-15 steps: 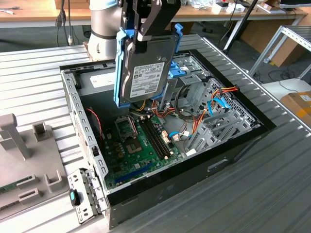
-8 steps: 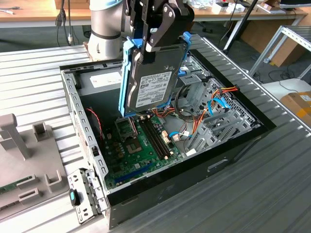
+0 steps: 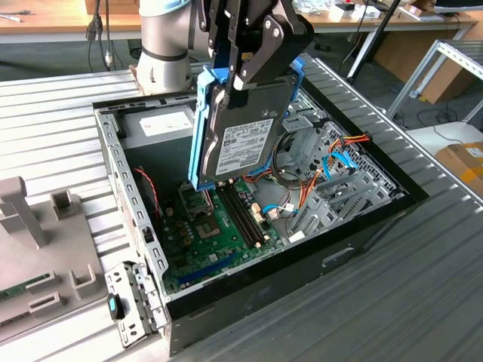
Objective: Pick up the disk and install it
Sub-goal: 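Pick up the disk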
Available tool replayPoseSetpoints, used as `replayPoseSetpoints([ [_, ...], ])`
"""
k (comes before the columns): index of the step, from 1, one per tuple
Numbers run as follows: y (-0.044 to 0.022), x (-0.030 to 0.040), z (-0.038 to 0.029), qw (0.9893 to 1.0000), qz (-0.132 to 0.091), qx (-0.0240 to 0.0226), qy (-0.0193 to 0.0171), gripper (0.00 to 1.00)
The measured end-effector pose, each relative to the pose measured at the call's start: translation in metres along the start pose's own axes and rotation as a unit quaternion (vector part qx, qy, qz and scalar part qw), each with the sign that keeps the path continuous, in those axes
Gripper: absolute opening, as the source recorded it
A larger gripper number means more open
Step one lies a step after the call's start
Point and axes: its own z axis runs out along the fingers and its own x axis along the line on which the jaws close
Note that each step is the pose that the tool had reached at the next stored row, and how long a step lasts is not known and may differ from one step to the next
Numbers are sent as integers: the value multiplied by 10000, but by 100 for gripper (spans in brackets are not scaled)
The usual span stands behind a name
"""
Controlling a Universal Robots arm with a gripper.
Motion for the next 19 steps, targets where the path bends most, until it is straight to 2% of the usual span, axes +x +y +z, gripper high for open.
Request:
replayPoseSetpoints([
  [4, -9, 3, 0, 10000, -1, 0, 0, 37],
  [6, -74, 6, 1, 10000, -1, 0, 1, 37],
  [7, -82, 15, 1, 10000, 0, 0, 1, 37],
  [10, -111, 149, 5, 10000, -1, 0, 1, 37],
  [11, -143, 149, 10, 10000, 0, 0, 2, 37],
  [14, -356, 152, 18, 10000, 0, 0, 2, 37],
  [16, -471, 153, 21, 10000, -1, -1, 2, 37],
  [17, -583, 155, 24, 10000, 0, -1, 1, 37],
  [19, -734, 156, 26, 10000, 0, -4, 2, 37],
])
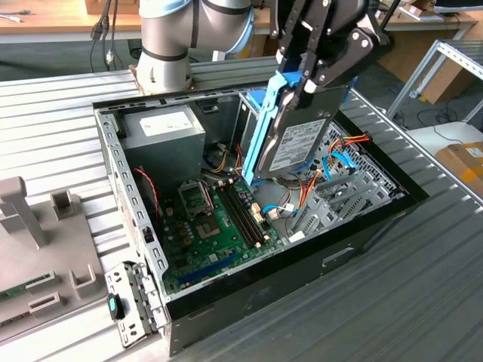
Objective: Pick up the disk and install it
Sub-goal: 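Pick up the disk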
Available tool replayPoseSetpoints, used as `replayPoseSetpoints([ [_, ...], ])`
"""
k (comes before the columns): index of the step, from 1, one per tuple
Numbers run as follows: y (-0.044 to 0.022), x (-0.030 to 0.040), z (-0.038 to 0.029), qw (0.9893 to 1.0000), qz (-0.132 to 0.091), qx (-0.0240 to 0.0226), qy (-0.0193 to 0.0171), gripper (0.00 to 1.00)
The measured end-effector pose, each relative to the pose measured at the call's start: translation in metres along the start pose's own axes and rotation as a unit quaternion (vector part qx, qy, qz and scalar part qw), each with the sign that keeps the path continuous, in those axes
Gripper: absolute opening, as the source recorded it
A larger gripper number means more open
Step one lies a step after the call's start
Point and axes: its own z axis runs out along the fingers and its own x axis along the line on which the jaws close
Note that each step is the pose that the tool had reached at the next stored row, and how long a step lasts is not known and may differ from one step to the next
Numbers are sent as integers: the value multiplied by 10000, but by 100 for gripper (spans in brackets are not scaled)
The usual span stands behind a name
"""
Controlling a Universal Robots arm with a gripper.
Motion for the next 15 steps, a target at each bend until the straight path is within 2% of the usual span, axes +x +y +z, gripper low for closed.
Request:
replayPoseSetpoints([
  [1, -31, 6, 1, 10000, 0, -1, 0, 37],
  [2, -75, 69, 1, 10000, 0, -4, 0, 37],
  [6, -137, 317, -1, 10000, 0, -8, 0, 37],
  [10, -310, 343, 3, 10000, 1, -17, 25, 37],
  [11, -403, 348, 3, 10000, 1, -23, 34, 37],
  [12, -475, 389, 5, 10000, 1, -30, 37, 37],
  [14, -525, 468, 7, 10000, 2, -36, 46, 37],
  [15, -578, 469, 9, 10000, 2, -39, 57, 37],
])
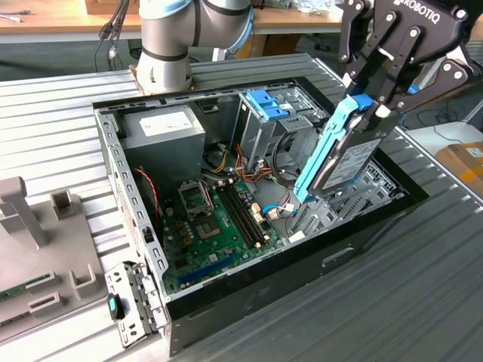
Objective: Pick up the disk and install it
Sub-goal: 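Pick up the disk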
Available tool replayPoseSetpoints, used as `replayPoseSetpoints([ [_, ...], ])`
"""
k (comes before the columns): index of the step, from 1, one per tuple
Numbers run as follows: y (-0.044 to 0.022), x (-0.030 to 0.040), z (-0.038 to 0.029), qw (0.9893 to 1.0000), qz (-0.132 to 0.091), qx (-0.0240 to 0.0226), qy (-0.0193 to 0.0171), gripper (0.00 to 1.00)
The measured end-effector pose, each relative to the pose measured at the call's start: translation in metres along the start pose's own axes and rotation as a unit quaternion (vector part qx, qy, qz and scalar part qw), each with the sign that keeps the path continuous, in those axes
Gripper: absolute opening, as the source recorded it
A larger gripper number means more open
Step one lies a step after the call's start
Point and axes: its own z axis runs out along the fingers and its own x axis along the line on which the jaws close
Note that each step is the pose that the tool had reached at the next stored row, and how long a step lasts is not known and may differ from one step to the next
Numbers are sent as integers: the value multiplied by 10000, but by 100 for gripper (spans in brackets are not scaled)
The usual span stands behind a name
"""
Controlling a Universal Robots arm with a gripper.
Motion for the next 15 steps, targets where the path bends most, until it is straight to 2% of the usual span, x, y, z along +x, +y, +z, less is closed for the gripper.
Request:
replayPoseSetpoints([
  [2, -73, 1, 4, 10000, 0, -3, 11, 37],
  [4, -207, 4, 7, 10000, 1, -10, 34, 37],
  [6, -300, 10, 14, 10000, 1, -14, 46, 37],
  [8, -475, 12, 26, 10000, 1, -20, 73, 37],
  [9, -512, 14, 44, 10000, 7, -21, 85, 37],
  [13, -534, 1, 81, 10000, 11, -22, 84, 37],
  [15, -569, -18, 91, 10000, 11, -22, 84, 37],
])
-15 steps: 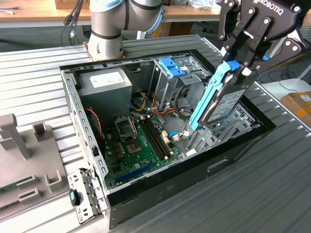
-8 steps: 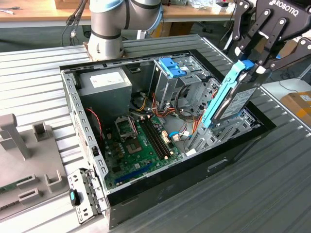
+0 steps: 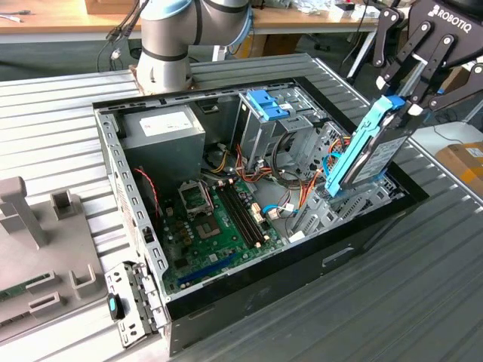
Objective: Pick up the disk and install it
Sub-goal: 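Pick up the disk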
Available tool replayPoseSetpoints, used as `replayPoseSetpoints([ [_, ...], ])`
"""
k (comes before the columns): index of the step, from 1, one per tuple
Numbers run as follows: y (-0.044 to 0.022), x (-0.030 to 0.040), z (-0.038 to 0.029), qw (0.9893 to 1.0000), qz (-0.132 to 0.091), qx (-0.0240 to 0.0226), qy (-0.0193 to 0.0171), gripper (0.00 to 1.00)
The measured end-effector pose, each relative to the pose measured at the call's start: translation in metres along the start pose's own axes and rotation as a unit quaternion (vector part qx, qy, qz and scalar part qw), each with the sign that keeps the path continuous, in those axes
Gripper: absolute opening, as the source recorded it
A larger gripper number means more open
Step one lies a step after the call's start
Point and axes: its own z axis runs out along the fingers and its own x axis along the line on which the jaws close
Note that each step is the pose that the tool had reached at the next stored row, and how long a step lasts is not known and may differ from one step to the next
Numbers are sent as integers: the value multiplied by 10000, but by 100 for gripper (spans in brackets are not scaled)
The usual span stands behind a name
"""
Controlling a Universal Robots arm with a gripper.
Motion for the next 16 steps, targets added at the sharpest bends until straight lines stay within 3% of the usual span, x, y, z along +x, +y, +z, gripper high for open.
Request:
replayPoseSetpoints([
  [4, -47, -10, 18, 10000, 3, 0, 2, 37],
  [7, -52, -89, 39, 10000, 7, 0, 0, 37],
  [16, -72, -99, 109, 10000, 9, 0, 2, 37],
])
